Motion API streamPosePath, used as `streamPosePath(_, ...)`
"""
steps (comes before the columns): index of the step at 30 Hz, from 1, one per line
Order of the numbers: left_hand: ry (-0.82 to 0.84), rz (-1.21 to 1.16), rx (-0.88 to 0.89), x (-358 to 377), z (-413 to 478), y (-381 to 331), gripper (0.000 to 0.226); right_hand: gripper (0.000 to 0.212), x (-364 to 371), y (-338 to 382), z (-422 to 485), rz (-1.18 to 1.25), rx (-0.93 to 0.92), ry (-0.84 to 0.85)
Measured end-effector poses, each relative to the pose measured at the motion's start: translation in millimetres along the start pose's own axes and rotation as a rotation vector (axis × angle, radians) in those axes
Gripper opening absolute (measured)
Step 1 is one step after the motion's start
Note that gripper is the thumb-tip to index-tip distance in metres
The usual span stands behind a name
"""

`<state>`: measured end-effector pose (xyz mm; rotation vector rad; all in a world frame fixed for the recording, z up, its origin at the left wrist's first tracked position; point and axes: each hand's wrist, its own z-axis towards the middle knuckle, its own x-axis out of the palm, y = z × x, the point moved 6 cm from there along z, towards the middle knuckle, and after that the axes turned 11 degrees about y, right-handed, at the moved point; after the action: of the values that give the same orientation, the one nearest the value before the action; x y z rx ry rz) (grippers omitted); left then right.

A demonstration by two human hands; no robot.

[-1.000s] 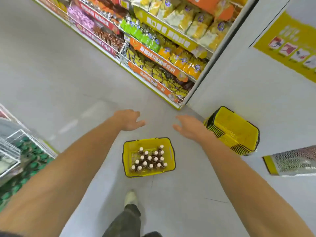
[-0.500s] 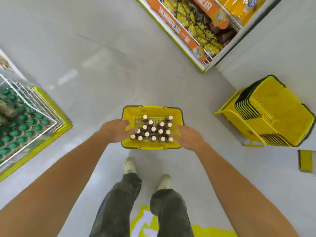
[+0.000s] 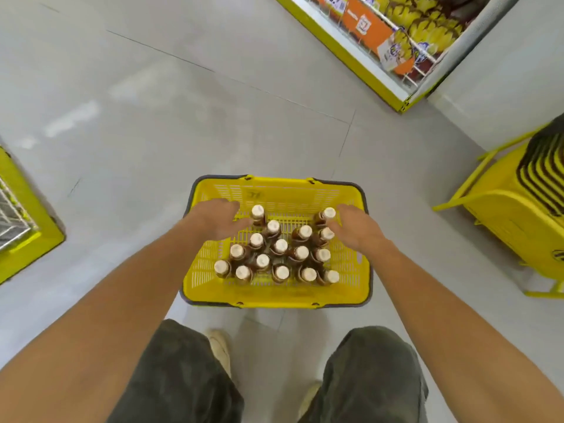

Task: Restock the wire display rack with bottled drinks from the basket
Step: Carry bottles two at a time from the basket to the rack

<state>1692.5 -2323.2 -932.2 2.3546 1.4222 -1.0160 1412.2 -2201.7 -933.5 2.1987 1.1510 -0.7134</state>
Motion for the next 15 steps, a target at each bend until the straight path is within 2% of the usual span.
streamPosePath(4, -0.043, -0.013, 0.017, 22.3, 67.4, 4.8, 0.065, 0.042, 26.9, -17.5, 58.5, 0.003, 0.006, -0.065)
streamPosePath(8, -0.113, -0.058, 0.095, 39.4, 117.0, -4.1, 0.054, 0.035, 46.7, -29.4, 102.6, 0.05, -0.013, -0.129)
streamPosePath(12, -0.327, -0.297, 0.194, 42.2, 136.2, -7.7, 0.033, 0.034, 51.6, -37.8, 125.0, 0.143, -0.01, -0.222)
streamPosePath(15, -0.453, -0.437, 0.166, 42.9, 141.5, -1.8, 0.027, 0.029, 48.8, -42.3, 133.5, 0.249, -0.002, -0.281)
